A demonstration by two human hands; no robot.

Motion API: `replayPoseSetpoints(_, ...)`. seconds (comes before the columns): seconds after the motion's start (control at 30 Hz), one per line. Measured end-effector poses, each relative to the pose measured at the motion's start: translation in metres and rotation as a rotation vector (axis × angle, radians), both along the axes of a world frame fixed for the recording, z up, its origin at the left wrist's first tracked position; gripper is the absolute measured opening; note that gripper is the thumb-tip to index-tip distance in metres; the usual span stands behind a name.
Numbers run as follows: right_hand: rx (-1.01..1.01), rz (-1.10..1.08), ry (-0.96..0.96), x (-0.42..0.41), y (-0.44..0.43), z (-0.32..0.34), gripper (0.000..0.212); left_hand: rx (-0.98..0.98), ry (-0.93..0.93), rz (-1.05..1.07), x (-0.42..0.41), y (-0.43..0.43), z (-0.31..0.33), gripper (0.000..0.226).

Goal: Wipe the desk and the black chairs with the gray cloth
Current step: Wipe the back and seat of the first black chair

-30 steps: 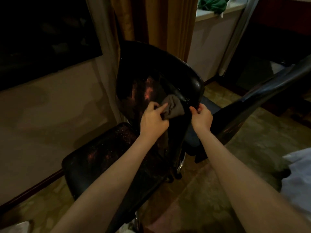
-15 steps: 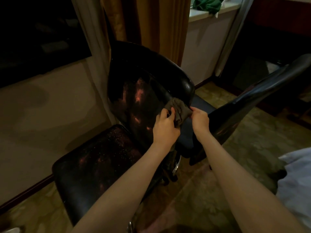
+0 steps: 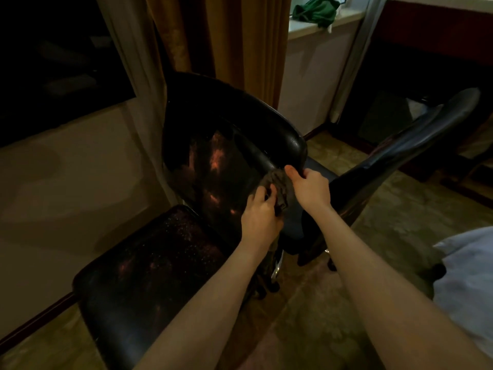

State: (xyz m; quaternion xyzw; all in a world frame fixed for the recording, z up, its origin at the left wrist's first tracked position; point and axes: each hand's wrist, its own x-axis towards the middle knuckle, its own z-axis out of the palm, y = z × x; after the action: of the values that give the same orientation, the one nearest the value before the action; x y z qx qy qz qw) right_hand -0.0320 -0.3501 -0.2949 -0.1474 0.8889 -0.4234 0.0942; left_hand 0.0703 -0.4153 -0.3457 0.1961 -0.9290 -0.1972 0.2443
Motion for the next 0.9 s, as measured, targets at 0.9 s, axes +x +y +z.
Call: replayPoseSetpoints(0.9, 0.077, -0.056, 0.158, 0.006, -0.008, -0.01, 0.04, 0.49, 0.277, 0.317, -0.042, -0.03, 0.04, 0.026)
